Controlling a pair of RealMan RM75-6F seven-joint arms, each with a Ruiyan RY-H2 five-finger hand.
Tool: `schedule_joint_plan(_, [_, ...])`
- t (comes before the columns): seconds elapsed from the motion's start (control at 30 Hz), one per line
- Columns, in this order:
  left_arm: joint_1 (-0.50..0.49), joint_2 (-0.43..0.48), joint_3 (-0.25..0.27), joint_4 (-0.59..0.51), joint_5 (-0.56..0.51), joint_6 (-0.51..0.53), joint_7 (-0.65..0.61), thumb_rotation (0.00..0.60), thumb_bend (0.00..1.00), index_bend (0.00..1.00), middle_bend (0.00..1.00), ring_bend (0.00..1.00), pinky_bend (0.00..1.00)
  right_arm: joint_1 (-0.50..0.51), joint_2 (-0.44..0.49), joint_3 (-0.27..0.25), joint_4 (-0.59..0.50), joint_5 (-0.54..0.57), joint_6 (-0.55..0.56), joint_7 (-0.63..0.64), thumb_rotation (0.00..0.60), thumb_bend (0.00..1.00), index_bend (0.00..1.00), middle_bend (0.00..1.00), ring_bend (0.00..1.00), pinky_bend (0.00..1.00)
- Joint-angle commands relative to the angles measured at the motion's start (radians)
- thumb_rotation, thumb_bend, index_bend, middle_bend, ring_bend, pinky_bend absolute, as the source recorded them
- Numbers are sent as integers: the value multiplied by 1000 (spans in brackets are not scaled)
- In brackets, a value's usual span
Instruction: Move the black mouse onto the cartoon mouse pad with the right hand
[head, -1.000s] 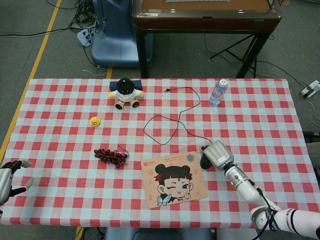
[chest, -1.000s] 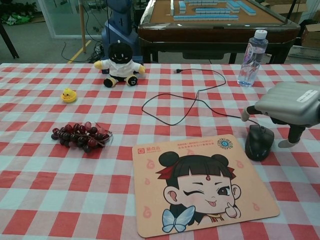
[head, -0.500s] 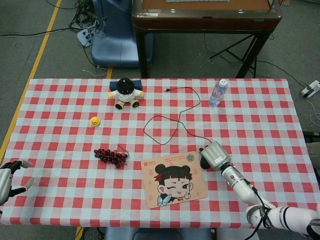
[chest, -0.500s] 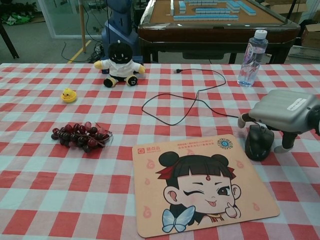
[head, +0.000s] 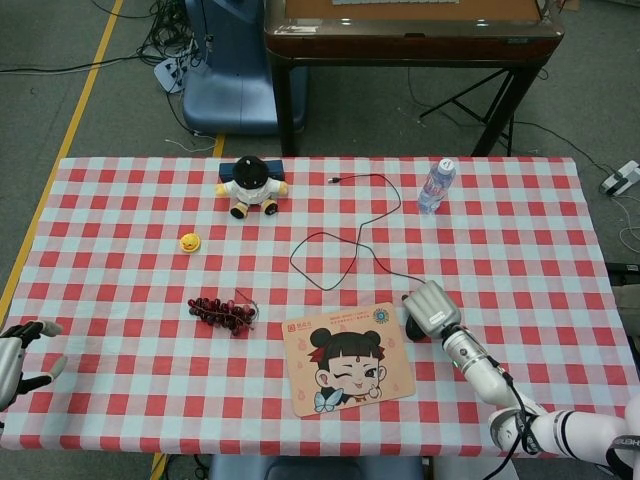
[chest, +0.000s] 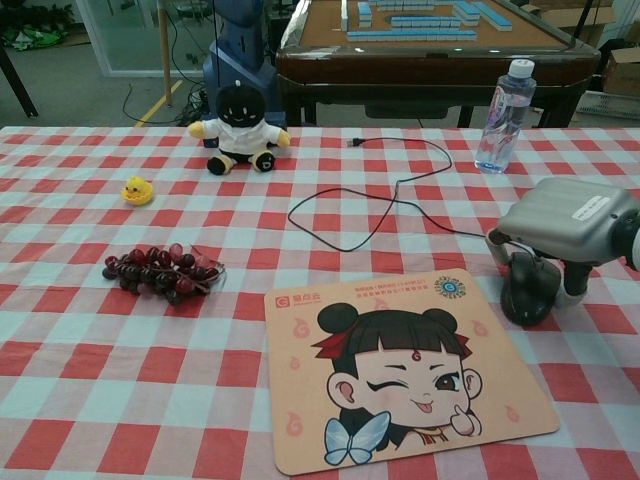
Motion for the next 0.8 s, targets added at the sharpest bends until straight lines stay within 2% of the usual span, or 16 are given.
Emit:
schedule_joint_plan(0.03, [0, 0, 0, 1, -2, -1, 0, 600, 290, 484, 422, 389, 627, 1, 8, 1, -12, -5, 8, 8, 600, 0, 439, 1000, 991, 1000])
schedule_joint_plan(0.37, [1, 4, -7, 3, -16, -3, 0, 600, 289, 484, 422, 389, 627, 8, 69, -6, -128, -57, 60, -18, 600, 0, 454, 1000, 991, 1000])
schedule_joint_plan(0.63, [3, 9, -16, 6, -36, -4, -9, 600, 289, 484, 422, 389, 627, 33, 72, -36, -217, -125, 88, -140, 600, 0, 454, 1000, 991, 1000])
schedule_joint_plan(0.8, [6, 12, -25, 10, -52, -1, -11, 600, 289, 484, 422, 389, 627, 44, 47, -58, -231, -181, 105, -230, 600, 0, 454, 1000, 991, 1000])
